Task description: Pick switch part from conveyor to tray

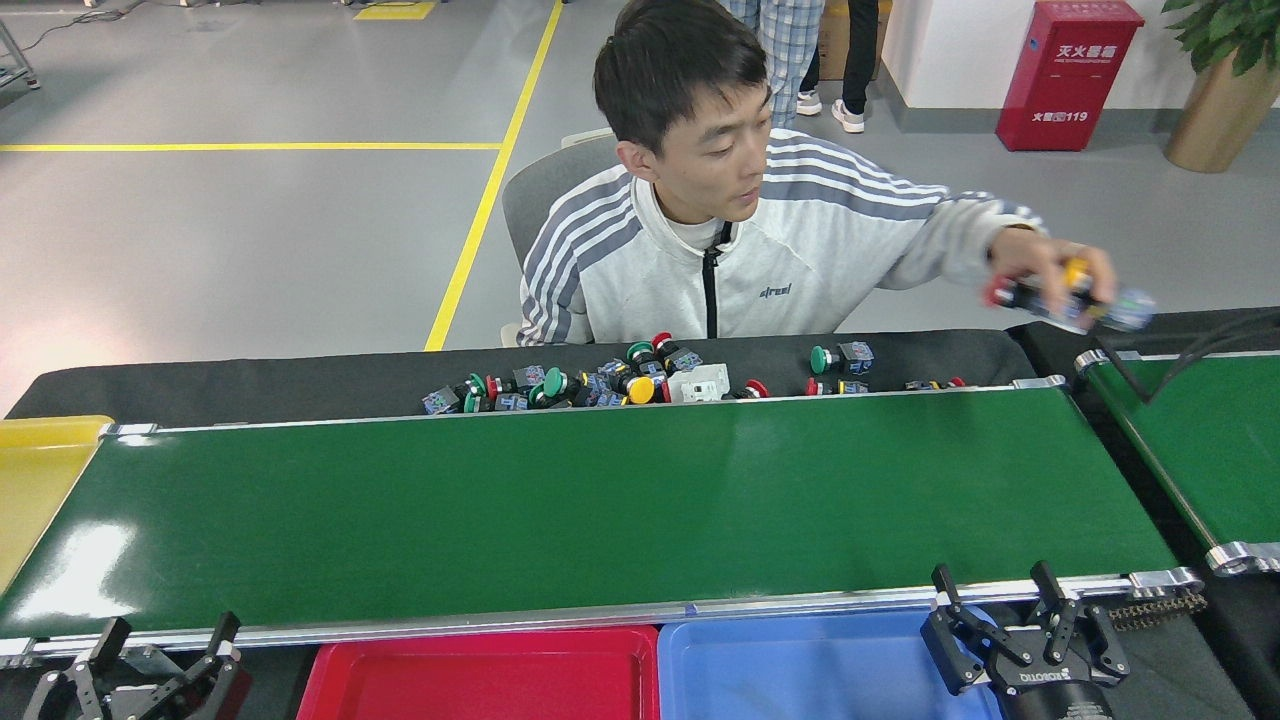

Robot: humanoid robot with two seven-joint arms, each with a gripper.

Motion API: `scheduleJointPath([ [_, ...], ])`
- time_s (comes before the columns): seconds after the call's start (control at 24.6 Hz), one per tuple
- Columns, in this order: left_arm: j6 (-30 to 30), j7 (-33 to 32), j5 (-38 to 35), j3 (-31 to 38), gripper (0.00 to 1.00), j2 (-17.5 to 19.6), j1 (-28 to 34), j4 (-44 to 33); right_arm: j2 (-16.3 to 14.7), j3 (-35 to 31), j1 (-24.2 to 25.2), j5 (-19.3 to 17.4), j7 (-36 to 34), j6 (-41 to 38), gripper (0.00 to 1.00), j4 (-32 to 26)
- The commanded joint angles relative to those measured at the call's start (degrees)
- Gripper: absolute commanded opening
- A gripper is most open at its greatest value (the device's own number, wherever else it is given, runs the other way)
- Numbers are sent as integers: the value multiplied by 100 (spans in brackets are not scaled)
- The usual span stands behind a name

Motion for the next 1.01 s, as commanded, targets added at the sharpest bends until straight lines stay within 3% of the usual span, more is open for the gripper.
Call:
scheduleJointPath([
  [0.0, -45, 19, -18, -5, 100, 87, 10, -23, -5, -31, 67, -12, -29, 15, 100, -134],
  [0.37, 25, -51, -1, 206, 100, 148, 37, 4, 83, -40, 401, -12, -29, 24, 100, -161],
  [0.97, -1, -16, 52, 426, 100, 96, 46, 12, -66, -251, 358, -3, -38, 15, 100, -135],
])
